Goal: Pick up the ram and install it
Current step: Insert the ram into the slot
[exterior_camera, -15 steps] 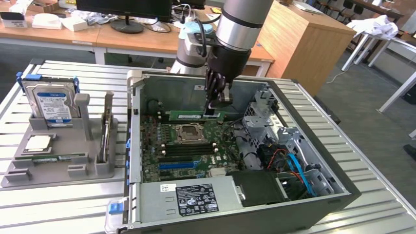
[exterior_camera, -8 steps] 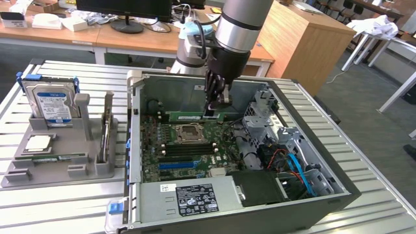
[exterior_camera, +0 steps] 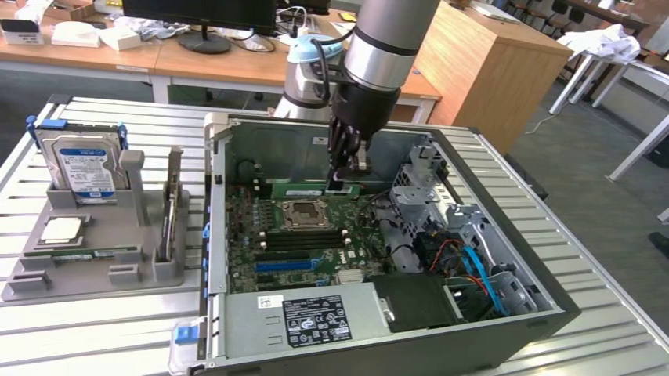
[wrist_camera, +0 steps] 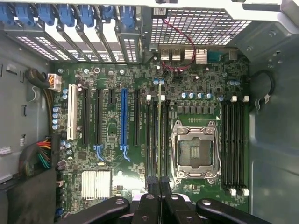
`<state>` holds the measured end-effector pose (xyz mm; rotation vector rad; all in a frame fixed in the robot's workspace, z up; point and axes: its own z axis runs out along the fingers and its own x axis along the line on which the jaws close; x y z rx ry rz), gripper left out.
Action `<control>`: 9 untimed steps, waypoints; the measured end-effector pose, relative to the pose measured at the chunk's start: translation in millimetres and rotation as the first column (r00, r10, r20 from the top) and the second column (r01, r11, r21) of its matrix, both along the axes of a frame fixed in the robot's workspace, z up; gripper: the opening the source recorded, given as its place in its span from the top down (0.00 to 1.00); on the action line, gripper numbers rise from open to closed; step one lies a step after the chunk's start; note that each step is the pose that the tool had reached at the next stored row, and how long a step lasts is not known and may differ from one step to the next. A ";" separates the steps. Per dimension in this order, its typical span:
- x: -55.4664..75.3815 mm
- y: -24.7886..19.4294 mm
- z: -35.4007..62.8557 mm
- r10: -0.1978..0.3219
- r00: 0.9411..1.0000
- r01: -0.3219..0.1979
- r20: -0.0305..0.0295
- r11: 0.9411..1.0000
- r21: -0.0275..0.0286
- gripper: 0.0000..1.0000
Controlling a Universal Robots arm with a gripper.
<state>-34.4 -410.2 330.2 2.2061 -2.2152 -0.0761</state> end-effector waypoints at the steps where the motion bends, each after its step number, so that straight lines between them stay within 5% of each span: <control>1: 0.0 0.0 -1.0 0.000 1.000 0.000 0.000 1.000 0.000 0.89; 9: 0.0 0.0 -9.3 0.000 1.000 0.000 0.000 1.000 0.000 0.89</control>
